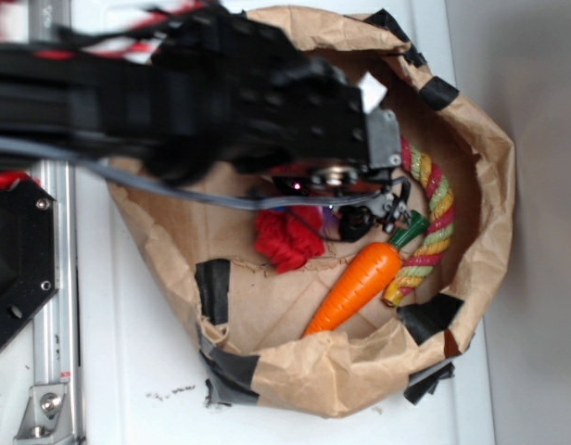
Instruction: Grab the black box.
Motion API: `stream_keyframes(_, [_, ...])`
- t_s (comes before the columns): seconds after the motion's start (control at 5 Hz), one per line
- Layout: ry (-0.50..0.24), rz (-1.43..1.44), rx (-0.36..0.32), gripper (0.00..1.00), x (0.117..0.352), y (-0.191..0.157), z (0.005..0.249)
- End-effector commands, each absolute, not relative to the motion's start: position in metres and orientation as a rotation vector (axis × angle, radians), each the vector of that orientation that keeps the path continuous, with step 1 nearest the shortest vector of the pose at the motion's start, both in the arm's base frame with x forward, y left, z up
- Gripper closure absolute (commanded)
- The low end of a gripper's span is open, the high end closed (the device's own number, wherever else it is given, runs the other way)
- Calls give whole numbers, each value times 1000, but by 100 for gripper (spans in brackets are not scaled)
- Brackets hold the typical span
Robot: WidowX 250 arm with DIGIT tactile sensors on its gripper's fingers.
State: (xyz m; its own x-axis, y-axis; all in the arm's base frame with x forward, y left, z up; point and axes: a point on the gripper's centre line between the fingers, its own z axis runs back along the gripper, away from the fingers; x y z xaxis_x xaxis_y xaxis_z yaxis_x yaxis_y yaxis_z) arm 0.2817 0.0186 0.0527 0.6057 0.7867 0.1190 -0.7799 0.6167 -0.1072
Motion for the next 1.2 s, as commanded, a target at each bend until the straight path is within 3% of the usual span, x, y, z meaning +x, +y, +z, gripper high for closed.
stream_keyframes(0.0, [-271, 483, -102, 100, 292, 41, 146])
stream_keyframes(0.2, [-173, 355, -166, 100, 291, 28, 162])
stream_keyframes(0.4, [-102, 291, -265, 100, 277, 22, 158])
stream_keyframes(1.0, [-152, 329, -179, 100, 262, 11, 148])
